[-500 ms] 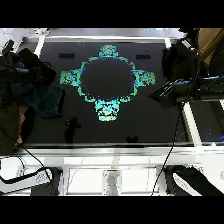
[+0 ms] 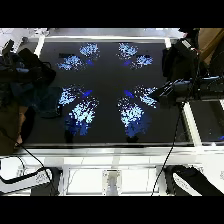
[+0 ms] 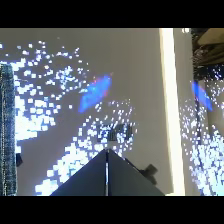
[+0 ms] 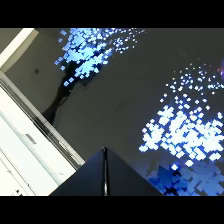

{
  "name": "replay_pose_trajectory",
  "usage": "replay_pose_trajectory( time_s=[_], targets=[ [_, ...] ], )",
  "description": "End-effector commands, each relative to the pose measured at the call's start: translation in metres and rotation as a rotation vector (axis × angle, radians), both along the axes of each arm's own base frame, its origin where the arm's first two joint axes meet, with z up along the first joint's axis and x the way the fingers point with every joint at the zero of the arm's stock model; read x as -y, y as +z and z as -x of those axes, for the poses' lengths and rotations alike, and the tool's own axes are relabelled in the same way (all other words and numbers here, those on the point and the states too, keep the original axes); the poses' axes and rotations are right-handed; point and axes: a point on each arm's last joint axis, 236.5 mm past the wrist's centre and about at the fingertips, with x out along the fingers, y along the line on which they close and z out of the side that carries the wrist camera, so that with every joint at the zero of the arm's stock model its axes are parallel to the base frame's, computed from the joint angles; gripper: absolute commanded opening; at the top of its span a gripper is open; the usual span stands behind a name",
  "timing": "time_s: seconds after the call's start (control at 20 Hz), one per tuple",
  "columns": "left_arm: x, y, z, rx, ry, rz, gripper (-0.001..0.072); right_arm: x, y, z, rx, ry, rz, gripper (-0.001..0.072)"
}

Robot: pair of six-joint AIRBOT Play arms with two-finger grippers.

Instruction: Fold the clothes and pants, and hang the long-sleeved shirts on hangers.

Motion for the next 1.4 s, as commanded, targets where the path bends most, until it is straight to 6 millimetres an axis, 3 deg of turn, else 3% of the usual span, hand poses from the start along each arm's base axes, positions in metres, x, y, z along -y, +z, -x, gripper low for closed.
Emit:
replay_pose_trajectory(
  time_s=[0.0, 0.2, 0.4, 0.7, 0.9, 1.0, 1.15, 1.25, 1.35],
  targets=[
    [0.0, 0.0, 0.0, 0.001, 0.0, -0.001, 0.0022, 0.0, 0.0, 0.0, 0.001, 0.001, -0.001, 0.0036],
    [0.0, 0.0, 0.0, 0.001, 0.0, -0.001, 0.0021, 0.0, 0.001, -0.001, 0.005, -0.003, -0.001, 0.0035],
    [0.0, 0.0, -0.001, 0.003, 0.001, -0.001, 0.0021, 0.001, 0.027, -0.039, 0.158, -0.102, -0.064, 0.0035],
    [-0.028, 0.009, -0.026, 0.1, 0.103, -0.046, 0.0021, 0.004, 0.053, -0.065, 0.283, -0.18, -0.126, 0.0035],
    [-0.085, -0.006, -0.023, 0.089, 0.175, -0.25, 0.0061, 0.005, 0.065, -0.072, 0.326, -0.203, -0.156, 0.0035],
    [-0.126, -0.014, -0.013, 0.052, 0.217, -0.382, 0.0447, 0.005, 0.065, -0.071, 0.326, -0.203, -0.157, 0.0035],
    [-0.201, -0.014, 0.005, 0.007, 0.441, -0.475, 0.0485, 0.003, 0.066, -0.07, 0.32, -0.199, -0.166, 0.0035],
    [-0.241, -0.001, 0.01, 0.052, 0.593, -0.469, 0.0497, 0.003, 0.066, -0.07, 0.322, -0.2, -0.169, 0.0035],
    [-0.27, 0.007, 0.011, 0.105, 0.7, -0.45, 0.0656, 0.003, 0.066, -0.07, 0.321, -0.199, -0.169, 0.0035]
  ],
)
